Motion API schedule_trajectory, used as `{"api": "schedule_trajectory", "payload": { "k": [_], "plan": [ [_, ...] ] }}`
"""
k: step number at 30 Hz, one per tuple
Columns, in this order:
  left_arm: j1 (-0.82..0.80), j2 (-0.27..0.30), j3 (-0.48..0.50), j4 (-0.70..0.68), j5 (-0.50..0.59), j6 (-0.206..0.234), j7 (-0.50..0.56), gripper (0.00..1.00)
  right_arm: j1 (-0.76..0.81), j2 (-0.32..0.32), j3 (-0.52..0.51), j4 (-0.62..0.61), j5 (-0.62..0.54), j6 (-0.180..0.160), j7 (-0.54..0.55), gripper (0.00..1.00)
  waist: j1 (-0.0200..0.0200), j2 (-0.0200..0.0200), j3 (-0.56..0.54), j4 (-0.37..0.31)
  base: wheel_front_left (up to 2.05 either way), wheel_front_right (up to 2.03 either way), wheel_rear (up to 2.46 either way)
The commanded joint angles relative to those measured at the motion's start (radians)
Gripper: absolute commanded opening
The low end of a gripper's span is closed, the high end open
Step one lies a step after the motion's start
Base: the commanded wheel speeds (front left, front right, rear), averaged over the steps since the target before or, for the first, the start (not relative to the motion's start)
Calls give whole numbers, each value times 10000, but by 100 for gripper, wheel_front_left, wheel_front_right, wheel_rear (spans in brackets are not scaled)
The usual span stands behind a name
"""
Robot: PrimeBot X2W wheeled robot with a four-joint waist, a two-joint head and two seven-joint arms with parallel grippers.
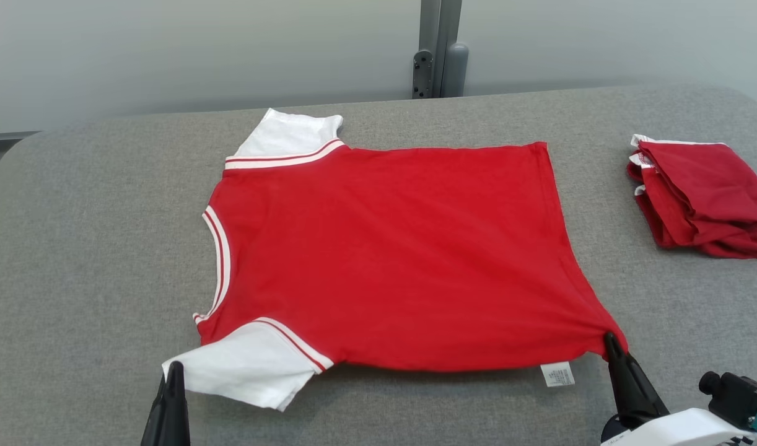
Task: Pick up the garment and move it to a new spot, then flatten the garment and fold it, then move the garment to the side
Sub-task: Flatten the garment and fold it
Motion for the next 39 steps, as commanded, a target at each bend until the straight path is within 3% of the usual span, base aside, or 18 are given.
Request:
{"api": "schedule_trajectory", "payload": {
  "k": [1,18,29,39],
  "plan": [
    [-247,-34,-13,176,35,-61,-65,0,-102,28,-18,269,102,3,-48,0,1,0,10,-22,0,0,0],
    [-2327,-178,-266,2186,-15,-510,-408,0,-1552,43,756,3396,712,3,-739,0,1,0,239,-85,0,0,0],
    [-5580,-428,-348,5114,268,-796,-748,0,-3075,-80,834,4097,1286,3,-1322,0,1,0,801,-235,0,0,0],
    [-7776,-710,-190,7570,903,-893,-825,0,-4692,3,951,5465,1248,3,-1597,0,1,0,1553,-372,0,0,0]
  ]
}}
